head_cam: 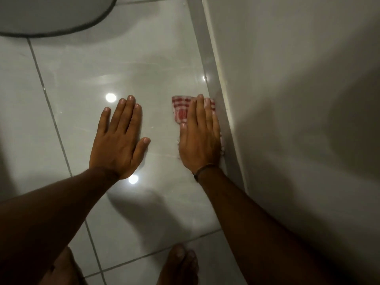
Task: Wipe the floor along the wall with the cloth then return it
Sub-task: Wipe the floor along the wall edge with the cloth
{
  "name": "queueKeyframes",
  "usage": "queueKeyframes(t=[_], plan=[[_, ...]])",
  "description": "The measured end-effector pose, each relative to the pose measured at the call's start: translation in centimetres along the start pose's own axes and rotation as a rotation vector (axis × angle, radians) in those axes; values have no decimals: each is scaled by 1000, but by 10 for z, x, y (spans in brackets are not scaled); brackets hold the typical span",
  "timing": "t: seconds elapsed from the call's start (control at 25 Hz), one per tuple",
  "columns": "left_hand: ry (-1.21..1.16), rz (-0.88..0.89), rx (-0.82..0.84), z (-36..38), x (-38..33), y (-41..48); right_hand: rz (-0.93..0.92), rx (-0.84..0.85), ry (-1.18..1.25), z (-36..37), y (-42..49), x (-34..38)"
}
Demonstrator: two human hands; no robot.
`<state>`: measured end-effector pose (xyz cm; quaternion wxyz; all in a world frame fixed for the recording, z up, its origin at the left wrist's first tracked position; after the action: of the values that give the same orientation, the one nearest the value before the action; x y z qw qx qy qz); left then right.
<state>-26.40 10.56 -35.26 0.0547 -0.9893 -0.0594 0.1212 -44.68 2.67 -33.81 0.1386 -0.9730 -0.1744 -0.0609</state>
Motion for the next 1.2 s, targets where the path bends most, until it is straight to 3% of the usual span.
queueKeyframes(t=[0.08, 0.28, 0.36, 0.48, 0.72, 0.84, 1.04, 1.2], plan=[[-2, 1, 5, 1, -1, 0, 16, -9, -20, 7, -15, -7], [-12, 6, -8, -2, -1, -1, 93, 84, -33, 39, -203, -44], [-3, 12, -25, -3, -4, -2, 83, 134, -31, 47, -228, -51], [-1, 14, -26, -3, -3, -1, 41, 124, -27, 40, -185, -40], [13, 11, -13, 0, -2, 0, -24, -13, 42, -2, 17, 2], [13, 1, -9, 1, -1, 0, -41, -10, -13, 1, 32, 3], [-1, 8, -25, -2, -1, -1, 29, -22, 5, 23, -133, -30], [-3, 11, -25, -2, -2, -1, -28, 77, -53, 51, -239, -54]])
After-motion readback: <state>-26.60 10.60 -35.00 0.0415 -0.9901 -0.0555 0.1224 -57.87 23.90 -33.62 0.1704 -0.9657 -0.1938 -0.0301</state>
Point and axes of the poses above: each hand's wrist, its own y-axis towards the middle knuckle, its own z-axis out of the palm, x = y × z, the point moved 9 cm from there along y, towards the middle knuckle, and after that the axes turned 6 degrees about -z, right-handed, at the moved point
